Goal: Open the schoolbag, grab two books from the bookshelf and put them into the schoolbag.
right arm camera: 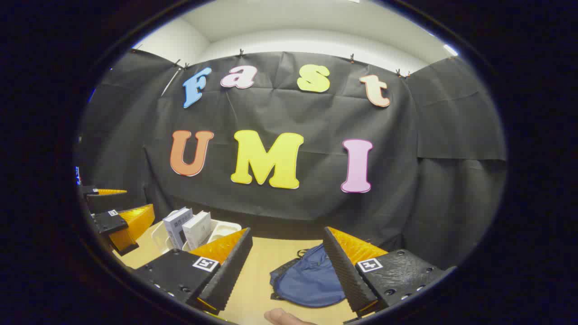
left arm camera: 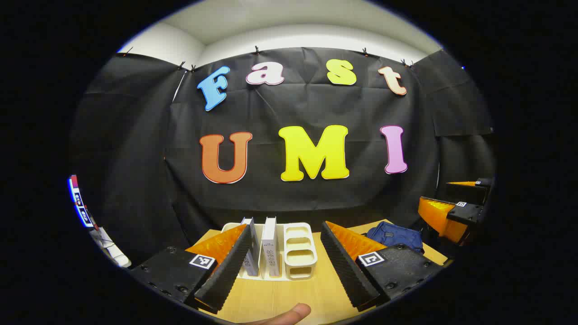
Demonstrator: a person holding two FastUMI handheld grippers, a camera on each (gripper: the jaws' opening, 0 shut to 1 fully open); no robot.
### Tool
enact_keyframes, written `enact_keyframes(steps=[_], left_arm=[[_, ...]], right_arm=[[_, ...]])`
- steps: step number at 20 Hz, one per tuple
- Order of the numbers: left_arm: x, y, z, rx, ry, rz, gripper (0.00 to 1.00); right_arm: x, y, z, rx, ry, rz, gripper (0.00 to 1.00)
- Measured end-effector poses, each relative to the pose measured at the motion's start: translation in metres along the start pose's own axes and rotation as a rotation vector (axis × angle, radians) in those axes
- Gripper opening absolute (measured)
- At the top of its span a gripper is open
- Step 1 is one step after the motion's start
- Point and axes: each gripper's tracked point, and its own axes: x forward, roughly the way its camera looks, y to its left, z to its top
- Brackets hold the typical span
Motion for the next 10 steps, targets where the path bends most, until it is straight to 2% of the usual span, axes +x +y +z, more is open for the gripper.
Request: enact_keyframes(steps=[4,5,6,10], left_arm=[[0.009,-0.007,0.001,-0.027,0.005,0.017,0.99],[0.01,-0.01,0.001,-0.028,0.008,0.016,0.94],[0.011,-0.011,0.001,-0.029,0.005,0.022,0.99],[0.012,-0.02,0.002,-0.026,-0.003,0.03,0.99]], right_arm=[[0.009,-0.014,0.012,-0.004,-0.01,0.018,0.95],[0.011,-0.017,0.011,-0.004,-0.01,0.024,0.95],[0.013,-0.02,0.01,-0.008,-0.009,0.031,0.95],[0.02,-0.026,0.006,-0.028,0.008,0.059,0.95]])
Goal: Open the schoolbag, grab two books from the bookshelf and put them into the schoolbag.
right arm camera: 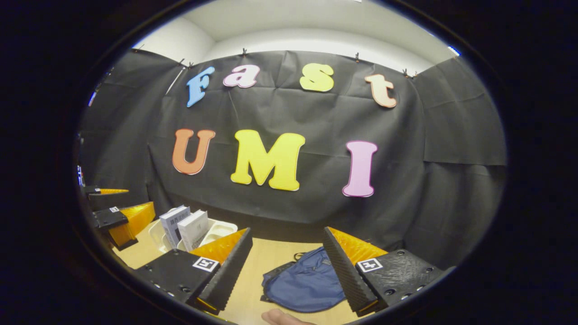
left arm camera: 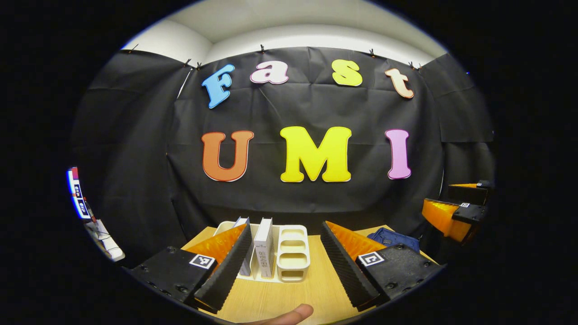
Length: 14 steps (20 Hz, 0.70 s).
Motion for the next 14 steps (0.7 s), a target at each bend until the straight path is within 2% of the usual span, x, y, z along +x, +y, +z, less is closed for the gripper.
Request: enact_keyframes(steps=[2,3,4,5,7,8,10,11,14], left_arm=[[-0.002,-0.003,-0.002,-0.001,0.004,0.0,0.99],[-0.001,-0.002,-0.004,0.004,0.007,0.011,0.99],[-0.001,-0.001,-0.005,0.006,0.011,0.022,0.94],[-0.002,0.0,-0.007,0.009,0.017,0.028,0.99],[-0.001,-0.001,-0.009,0.009,0.015,0.028,0.99],[-0.001,0.001,-0.009,0.011,0.013,0.032,0.99],[-0.002,0.001,-0.015,0.018,0.019,0.04,0.99],[-0.001,0.004,-0.018,0.019,0.024,0.051,0.99],[-0.005,0.007,-0.028,0.019,0.05,0.074,0.99]], right_arm=[[0.001,-0.004,0.0,-0.004,-0.003,0.012,0.98],[0.002,-0.005,0.002,-0.006,-0.006,0.018,0.95],[0.002,-0.006,0.001,-0.006,-0.007,0.022,0.95],[0.002,-0.008,0.0,-0.008,-0.006,0.02,0.95],[0.005,-0.016,-0.003,-0.008,-0.007,0.009,0.98],[0.007,-0.017,-0.007,-0.013,-0.001,0.009,0.95],[0.014,-0.022,-0.021,-0.037,0.022,0.004,0.93],[0.018,-0.025,-0.031,-0.049,0.038,0.0,0.97],[0.031,-0.033,-0.072,-0.089,0.115,0.002,0.95]])
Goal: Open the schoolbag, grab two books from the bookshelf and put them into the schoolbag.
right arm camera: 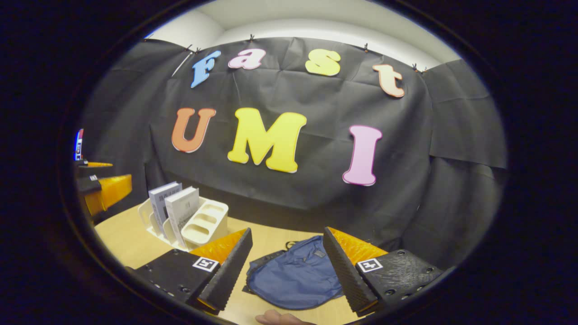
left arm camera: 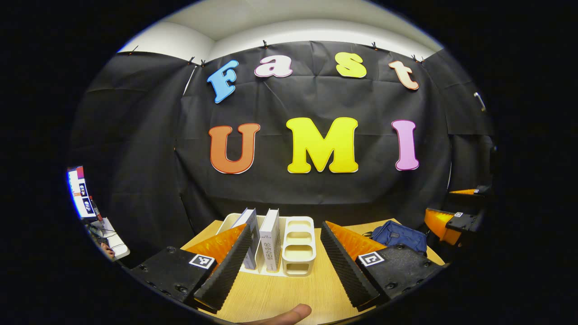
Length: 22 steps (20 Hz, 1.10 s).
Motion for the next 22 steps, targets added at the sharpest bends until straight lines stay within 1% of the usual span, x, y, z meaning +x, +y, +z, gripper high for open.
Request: enact_keyframes(steps=[1,2,5,6,7,8,9,10,11,12,13,14,16,17,19,20,21,22], left_arm=[[0.0,0.0,-0.003,0.0,0.005,0.004,0.99],[-0.002,0.0,-0.004,0.002,0.008,0.006,0.99],[0.0,0.0,-0.014,0.022,0.03,0.023,0.99],[0.001,-0.001,-0.015,0.028,0.037,0.025,0.99],[0.001,0.0,-0.016,0.032,0.038,0.032,0.99],[0.0,0.001,-0.017,0.035,0.041,0.037,0.99],[0.002,0.0,-0.02,0.036,0.05,0.041,0.99],[0.003,0.001,-0.023,0.036,0.06,0.046,0.99],[0.003,0.002,-0.026,0.04,0.069,0.052,0.99],[0.003,0.004,-0.028,0.05,0.076,0.059,0.99],[0.002,0.006,-0.031,0.061,0.083,0.068,0.99],[0.001,0.009,-0.033,0.071,0.088,0.074,0.99],[-0.002,0.015,-0.038,0.086,0.1,0.091,0.99],[-0.003,0.017,-0.041,0.087,0.109,0.096,0.99],[-0.004,0.022,-0.047,0.084,0.129,0.11,0.99],[-0.005,0.025,-0.049,0.081,0.139,0.116,0.99],[-0.005,0.028,-0.05,0.078,0.145,0.122,0.99],[-0.005,0.03,-0.052,0.076,0.15,0.123,0.99]], right_arm=[[0.006,-0.003,-0.014,-0.026,0.028,0.0,0.98],[0.011,-0.004,-0.029,-0.056,0.053,-0.001,0.95],[0.029,-0.01,-0.087,-0.155,0.15,0.007,0.95],[0.033,-0.008,-0.111,-0.184,0.194,0.024,0.95],[0.035,-0.003,-0.133,-0.206,0.238,0.046,0.99],[0.038,0.004,-0.151,-0.23,0.274,0.071,0.96],[0.041,0.01,-0.17,-0.271,0.305,0.086,0.96],[0.045,0.012,-0.184,-0.317,0.331,0.093,0.99],[0.049,0.017,-0.199,-0.358,0.355,0.104,0.99],[0.052,0.019,-0.213,-0.394,0.379,0.096,0.96],[0.054,0.024,-0.224,-0.404,0.404,0.098,0.96],[0.054,0.034,-0.237,-0.405,0.428,0.121,0.96],[0.057,0.056,-0.248,-0.426,0.445,0.148,0.96],[0.061,0.065,-0.261,-0.451,0.468,0.157,0.99],[0.074,0.071,-0.277,-0.523,0.511,0.141,0.99],[0.081,0.074,-0.285,-0.556,0.536,0.138,0.94],[0.087,0.069,-0.289,-0.587,0.554,0.109,0.99],[0.093,0.066,-0.289,-0.607,0.571,0.083,0.93]])
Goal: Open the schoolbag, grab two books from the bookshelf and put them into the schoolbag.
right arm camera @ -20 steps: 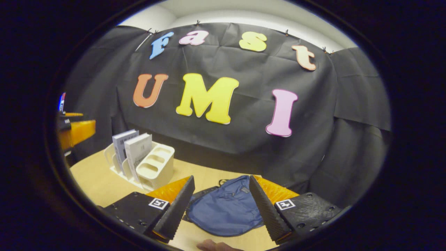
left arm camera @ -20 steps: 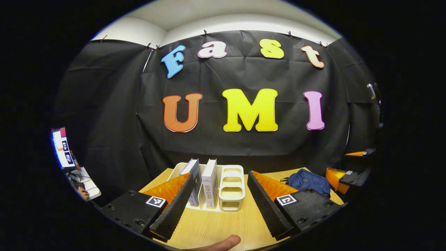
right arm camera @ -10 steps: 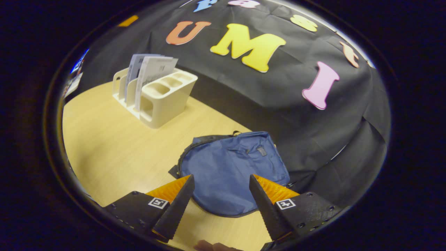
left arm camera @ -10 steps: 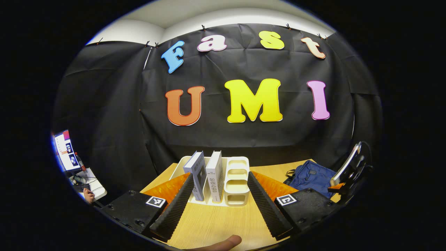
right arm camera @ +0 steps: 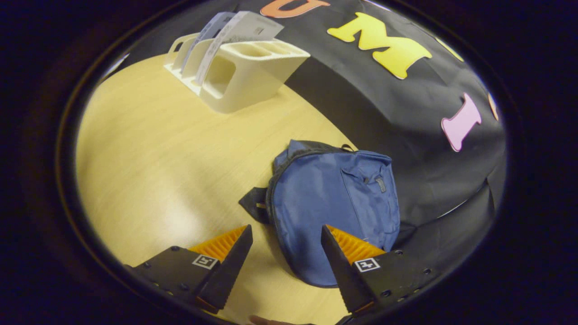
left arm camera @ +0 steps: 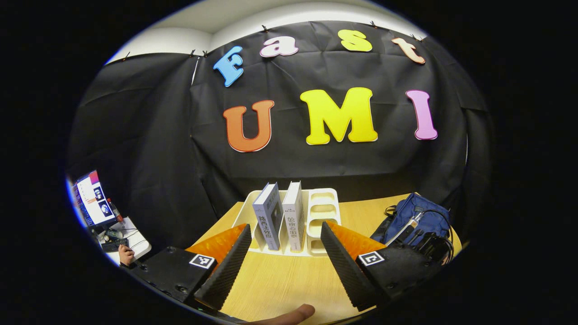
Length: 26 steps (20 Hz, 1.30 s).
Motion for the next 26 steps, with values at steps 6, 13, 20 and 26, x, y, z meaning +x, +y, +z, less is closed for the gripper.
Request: enact_keyframes(steps=[6,13,20,26], left_arm=[[0.004,0.008,-0.018,-0.006,0.05,0.004,0.99],[0.01,0.009,-0.019,0.01,0.062,-0.009,0.99],[0.012,0.004,-0.024,0.02,0.084,-0.026,0.99],[0.011,0.002,-0.025,0.029,0.085,-0.036,0.99]], right_arm=[[-0.001,-0.023,0.021,-0.013,0.038,-0.123,0.63],[0.033,-0.018,0.023,-0.051,0.137,-0.18,0.46],[0.03,-0.01,0.023,-0.078,0.127,-0.23,0.23],[0.029,-0.014,0.029,-0.07,0.086,-0.24,0.09]])
